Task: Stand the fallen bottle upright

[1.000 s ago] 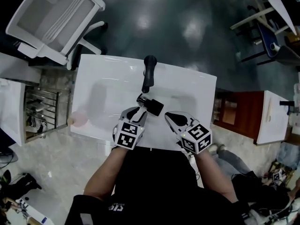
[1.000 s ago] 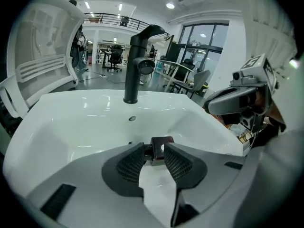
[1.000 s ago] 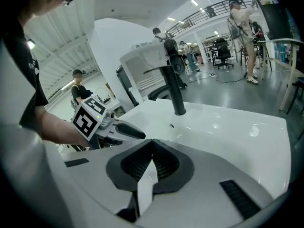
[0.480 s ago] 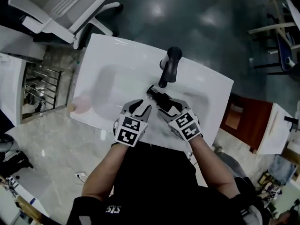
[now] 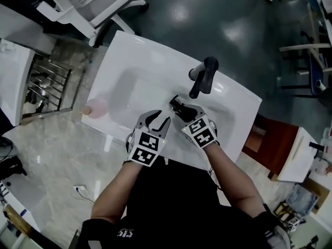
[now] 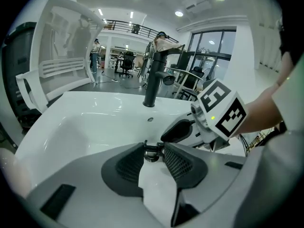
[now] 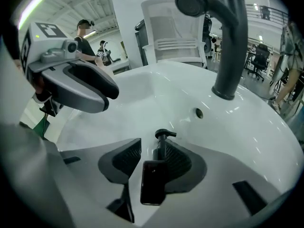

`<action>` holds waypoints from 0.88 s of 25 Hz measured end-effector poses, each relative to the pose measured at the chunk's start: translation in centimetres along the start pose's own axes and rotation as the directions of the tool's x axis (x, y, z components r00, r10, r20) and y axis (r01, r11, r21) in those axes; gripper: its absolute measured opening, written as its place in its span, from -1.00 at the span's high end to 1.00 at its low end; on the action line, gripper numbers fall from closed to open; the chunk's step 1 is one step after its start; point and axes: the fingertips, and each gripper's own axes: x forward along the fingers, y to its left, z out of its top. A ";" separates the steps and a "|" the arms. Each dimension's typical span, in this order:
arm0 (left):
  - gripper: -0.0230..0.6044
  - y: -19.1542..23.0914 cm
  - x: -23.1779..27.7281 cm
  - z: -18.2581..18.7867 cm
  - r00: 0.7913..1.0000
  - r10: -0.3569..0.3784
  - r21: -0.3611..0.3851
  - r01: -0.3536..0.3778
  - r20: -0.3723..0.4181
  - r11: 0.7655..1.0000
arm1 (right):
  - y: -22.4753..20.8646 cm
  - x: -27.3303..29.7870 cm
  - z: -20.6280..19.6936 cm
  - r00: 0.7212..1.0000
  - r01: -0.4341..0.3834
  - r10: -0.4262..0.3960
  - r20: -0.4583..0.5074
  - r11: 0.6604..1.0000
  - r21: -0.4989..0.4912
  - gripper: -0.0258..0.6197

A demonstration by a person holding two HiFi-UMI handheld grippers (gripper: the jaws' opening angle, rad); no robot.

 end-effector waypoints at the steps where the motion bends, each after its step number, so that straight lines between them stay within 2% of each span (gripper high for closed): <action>1: 0.46 0.1 -0.3 0.2 1.000 0.003 0.001 -0.003 0.009 1.000 | 0.0 0.4 0.3 1.000 0.003 -0.003 -0.010 1.000 -0.016 0.42; 5: 0.46 0.7 -1.6 0.3 0.999 0.011 -0.014 -0.011 0.041 1.000 | 0.0 2.6 1.0 0.996 -0.004 -0.004 -0.091 0.997 -0.077 0.57; 11: 0.48 1.9 -3.8 0.4 0.996 0.043 -0.058 -0.039 0.080 0.998 | -1.3 5.7 -0.2 0.965 0.000 -0.049 -0.257 0.982 -0.188 0.70; 15: 0.51 2.7 -5.4 0.2 0.994 0.063 -0.074 -0.057 0.092 0.996 | -0.6 6.7 0.5 0.949 -0.037 -0.053 -0.312 0.960 -0.277 0.63; 18: 0.52 3.2 -6.0 -0.2 0.993 0.069 -0.084 -0.061 0.094 0.995 | -0.2 7.2 1.2 0.945 -0.044 -0.075 -0.318 0.936 -0.349 0.66; 19: 0.53 3.2 -6.1 -0.2 0.993 0.067 -0.084 -0.059 0.095 0.995 | -0.2 7.2 1.5 0.948 -0.032 -0.085 -0.305 0.932 -0.360 0.79; 20: 0.53 3.2 -6.2 -0.2 0.993 0.064 -0.084 -0.056 0.097 0.995 | -0.3 7.1 1.7 0.952 -0.022 -0.091 -0.292 0.932 -0.362 0.88; 22: 0.54 3.1 -6.2 -0.3 0.993 0.055 -0.084 -0.046 0.100 0.995 | -0.1 6.8 1.9 0.958 -0.019 -0.082 -0.273 0.938 -0.346 0.88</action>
